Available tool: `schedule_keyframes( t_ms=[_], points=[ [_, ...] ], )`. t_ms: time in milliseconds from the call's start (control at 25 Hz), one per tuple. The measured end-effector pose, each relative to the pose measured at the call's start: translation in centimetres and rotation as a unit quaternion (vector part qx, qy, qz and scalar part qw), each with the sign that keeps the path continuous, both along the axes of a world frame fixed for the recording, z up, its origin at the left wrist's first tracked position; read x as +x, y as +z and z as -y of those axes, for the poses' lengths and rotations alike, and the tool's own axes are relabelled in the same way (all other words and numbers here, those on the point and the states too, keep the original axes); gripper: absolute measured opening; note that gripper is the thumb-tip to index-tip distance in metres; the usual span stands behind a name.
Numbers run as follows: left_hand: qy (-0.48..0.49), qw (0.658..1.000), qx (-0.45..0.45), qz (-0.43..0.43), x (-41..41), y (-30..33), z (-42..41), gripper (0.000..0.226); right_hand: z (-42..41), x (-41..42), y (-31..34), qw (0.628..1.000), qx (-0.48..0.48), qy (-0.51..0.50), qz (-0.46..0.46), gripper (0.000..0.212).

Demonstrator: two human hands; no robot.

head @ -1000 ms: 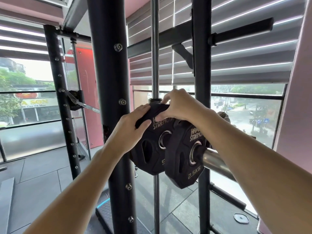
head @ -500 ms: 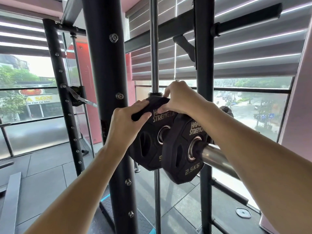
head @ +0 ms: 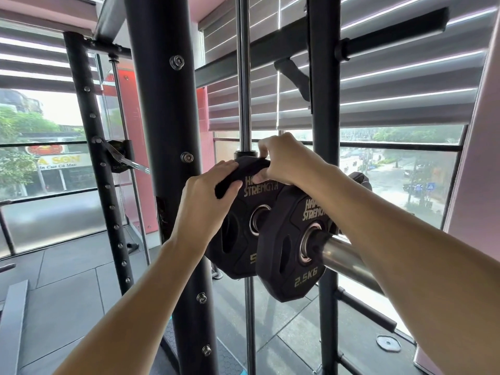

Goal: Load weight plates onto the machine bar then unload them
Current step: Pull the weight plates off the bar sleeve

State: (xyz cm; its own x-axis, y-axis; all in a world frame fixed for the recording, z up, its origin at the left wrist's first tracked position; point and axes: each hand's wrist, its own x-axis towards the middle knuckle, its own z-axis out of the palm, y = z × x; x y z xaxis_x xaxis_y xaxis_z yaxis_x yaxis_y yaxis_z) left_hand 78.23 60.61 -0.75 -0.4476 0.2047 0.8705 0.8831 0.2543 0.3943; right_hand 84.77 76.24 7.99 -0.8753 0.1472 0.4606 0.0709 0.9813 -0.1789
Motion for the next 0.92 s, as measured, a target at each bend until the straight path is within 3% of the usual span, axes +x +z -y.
schedule_keyframes(
  t_ms=[160, 440, 600, 720, 920],
  points=[
    [0.006, 1.000, -0.014, -0.022, 0.1, -1.0, 0.1, 0.046, 0.1, 0.4, -0.1, 1.000, 0.009, 0.002, -0.007, 0.049],
    [0.032, 0.999, -0.033, -0.013, 1.3, -0.9, -0.1, 0.044, -0.1, 1.5, -0.5, 1.000, 0.016, 0.012, -0.014, 0.059],
    [-0.045, 0.997, -0.025, -0.061, 6.5, -1.7, -0.5, 0.039, -0.5, 2.7, -0.8, 0.999, 0.003, 0.046, -0.023, 0.048],
    [-0.079, 0.992, -0.092, -0.044, 9.7, -2.5, -1.2, 0.058, -1.3, 4.0, -1.2, 0.998, -0.011, 0.061, -0.007, 0.038],
    [0.020, 0.980, -0.178, -0.083, 11.0, -3.6, -2.3, 0.089, -3.2, 6.9, -2.9, 0.994, -0.041, 0.098, -0.006, 0.034]
  ],
)
